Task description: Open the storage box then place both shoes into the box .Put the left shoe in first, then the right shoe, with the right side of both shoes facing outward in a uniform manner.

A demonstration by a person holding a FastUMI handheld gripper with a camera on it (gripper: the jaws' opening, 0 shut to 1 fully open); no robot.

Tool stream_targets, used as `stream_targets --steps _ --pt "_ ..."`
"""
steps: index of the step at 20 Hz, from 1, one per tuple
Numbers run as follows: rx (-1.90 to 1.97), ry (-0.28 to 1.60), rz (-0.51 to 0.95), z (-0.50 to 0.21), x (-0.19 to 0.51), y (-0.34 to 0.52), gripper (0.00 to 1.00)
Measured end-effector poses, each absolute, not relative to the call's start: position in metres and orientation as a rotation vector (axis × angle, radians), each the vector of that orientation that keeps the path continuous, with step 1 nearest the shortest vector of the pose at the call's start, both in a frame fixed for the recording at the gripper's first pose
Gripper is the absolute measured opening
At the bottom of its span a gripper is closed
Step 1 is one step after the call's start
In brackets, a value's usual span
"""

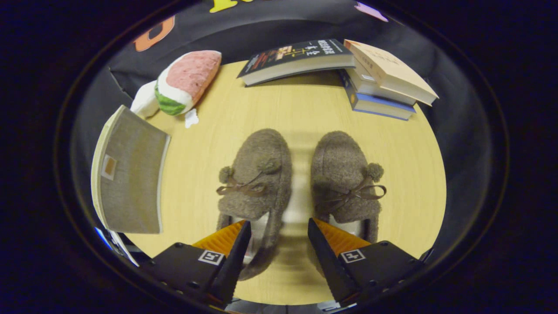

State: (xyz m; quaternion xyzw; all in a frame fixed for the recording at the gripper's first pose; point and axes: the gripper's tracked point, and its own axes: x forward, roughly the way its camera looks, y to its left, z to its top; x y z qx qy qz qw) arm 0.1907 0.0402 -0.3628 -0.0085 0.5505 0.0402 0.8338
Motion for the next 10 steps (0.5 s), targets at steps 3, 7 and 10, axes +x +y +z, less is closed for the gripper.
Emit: stream_targets --steps 3,7,10 --pt "-0.026 1.176 0.072 -0.371 0.195 0.038 0.6" --pt "0.028 1.212 0.111 -0.379 0.191 0.05 0.32" --pt "0.02 1.228 0.121 -0.379 0.192 0.053 0.15"
